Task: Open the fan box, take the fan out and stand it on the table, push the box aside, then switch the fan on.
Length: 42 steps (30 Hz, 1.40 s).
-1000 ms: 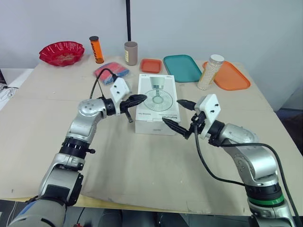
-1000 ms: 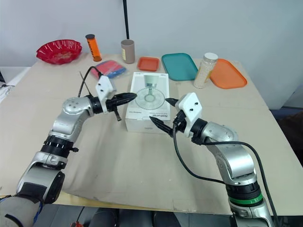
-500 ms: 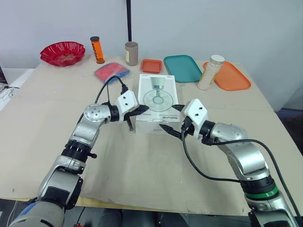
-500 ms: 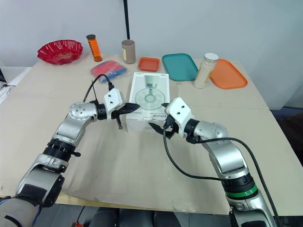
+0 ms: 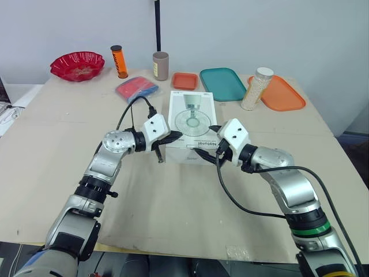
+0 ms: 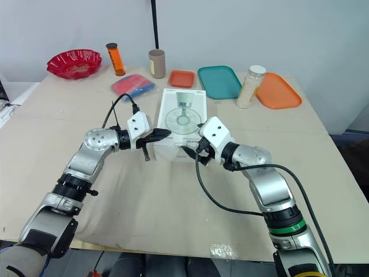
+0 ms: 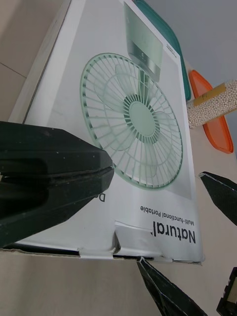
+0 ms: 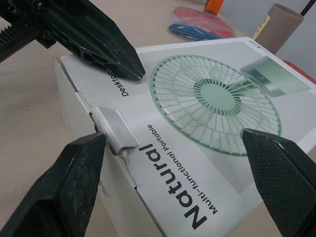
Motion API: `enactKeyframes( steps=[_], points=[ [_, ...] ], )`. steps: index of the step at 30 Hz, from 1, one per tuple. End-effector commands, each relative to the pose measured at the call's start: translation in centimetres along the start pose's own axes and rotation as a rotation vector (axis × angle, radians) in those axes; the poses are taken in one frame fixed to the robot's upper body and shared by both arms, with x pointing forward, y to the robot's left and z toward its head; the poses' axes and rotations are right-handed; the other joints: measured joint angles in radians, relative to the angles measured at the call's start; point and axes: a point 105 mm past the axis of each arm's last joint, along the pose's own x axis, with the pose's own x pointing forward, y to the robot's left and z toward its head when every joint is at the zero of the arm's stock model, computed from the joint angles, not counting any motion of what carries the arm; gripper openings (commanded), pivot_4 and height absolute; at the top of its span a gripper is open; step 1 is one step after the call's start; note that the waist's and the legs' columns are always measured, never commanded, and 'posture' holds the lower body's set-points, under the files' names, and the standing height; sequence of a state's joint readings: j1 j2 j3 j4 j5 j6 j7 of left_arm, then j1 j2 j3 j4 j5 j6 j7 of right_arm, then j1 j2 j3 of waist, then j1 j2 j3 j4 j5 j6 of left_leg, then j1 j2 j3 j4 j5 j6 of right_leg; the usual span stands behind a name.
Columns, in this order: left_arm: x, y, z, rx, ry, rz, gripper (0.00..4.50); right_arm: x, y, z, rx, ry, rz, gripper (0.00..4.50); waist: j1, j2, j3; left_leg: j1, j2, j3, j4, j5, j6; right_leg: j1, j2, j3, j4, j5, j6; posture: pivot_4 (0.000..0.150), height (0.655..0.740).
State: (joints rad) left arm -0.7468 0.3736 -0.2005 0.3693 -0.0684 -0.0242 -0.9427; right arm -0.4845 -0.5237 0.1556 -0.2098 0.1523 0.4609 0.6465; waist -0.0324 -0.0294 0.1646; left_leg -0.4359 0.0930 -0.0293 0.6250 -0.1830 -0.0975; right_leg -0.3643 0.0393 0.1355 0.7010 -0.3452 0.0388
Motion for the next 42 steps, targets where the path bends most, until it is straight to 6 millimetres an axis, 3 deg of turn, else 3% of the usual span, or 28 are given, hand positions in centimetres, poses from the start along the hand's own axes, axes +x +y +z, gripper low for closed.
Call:
enactKeyframes(
  steps=[1, 9, 15, 22, 31, 42],
  points=[
    [0.3, -1.2, -1.1, -0.009, 0.046, -0.039, 0.07, -0.3, -0.9, 1.4, -0.012, -0.044, -0.034, 4.50, 0.000, 0.000, 0.000, 0.000, 0.000, 0.000, 0.000, 0.000, 0.000, 0.000, 0.000, 0.000, 0.000, 0.000, 0.000, 0.150, 0.7389],
    [0.0, -1.7, -2.0, 0.004, 0.077, -0.059, 0.07, -0.9, -1.3, 3.0, 0.085, -0.120, -0.015, 4.50, 0.000, 0.003, -0.002, 0.000, 0.000, 0.000, 0.000, 0.000, 0.000, 0.000, 0.000, 0.000, 0.000, 0.000, 0.000, 0.150, 0.7389],
    [0.1, -1.7, -2.0, 0.006, 0.075, -0.060, 0.07, -0.8, -2.1, 2.6, 0.102, -0.106, -0.061, 4.50, 0.000, 0.004, -0.002, 0.000, 0.000, 0.000, 0.000, 0.000, 0.000, 0.000, 0.000, 0.000, 0.000, 0.000, 0.000, 0.150, 0.7389],
    [-0.1, -1.8, -2.1, 0.008, 0.078, -0.063, 0.07, -1.1, -0.4, 2.1, 0.003, -0.070, 0.029, 4.50, 0.000, 0.005, -0.003, 0.000, 0.000, 0.000, 0.000, 0.000, 0.000, 0.000, 0.000, 0.000, 0.000, 0.000, 0.000, 0.150, 0.7389],
    [-0.1, -1.8, -2.1, 0.010, 0.079, -0.059, 0.07, -0.4, -0.1, 1.1, -0.040, -0.017, 0.016, 4.50, -0.001, 0.007, -0.004, 0.001, 0.000, 0.000, 0.000, 0.000, 0.000, 0.001, 0.000, 0.000, 0.000, 0.000, 0.000, 0.150, 0.7389],
    [-0.1, -2.1, -2.8, 0.026, 0.104, -0.069, 0.07, 0.1, -0.9, 1.2, 0.030, -0.007, -0.022, 4.50, -0.001, 0.007, -0.004, 0.001, 0.000, 0.000, 0.000, 0.000, 0.000, 0.001, 0.000, 0.000, 0.000, 0.000, 0.000, 0.150, 0.7389]
  ],
)
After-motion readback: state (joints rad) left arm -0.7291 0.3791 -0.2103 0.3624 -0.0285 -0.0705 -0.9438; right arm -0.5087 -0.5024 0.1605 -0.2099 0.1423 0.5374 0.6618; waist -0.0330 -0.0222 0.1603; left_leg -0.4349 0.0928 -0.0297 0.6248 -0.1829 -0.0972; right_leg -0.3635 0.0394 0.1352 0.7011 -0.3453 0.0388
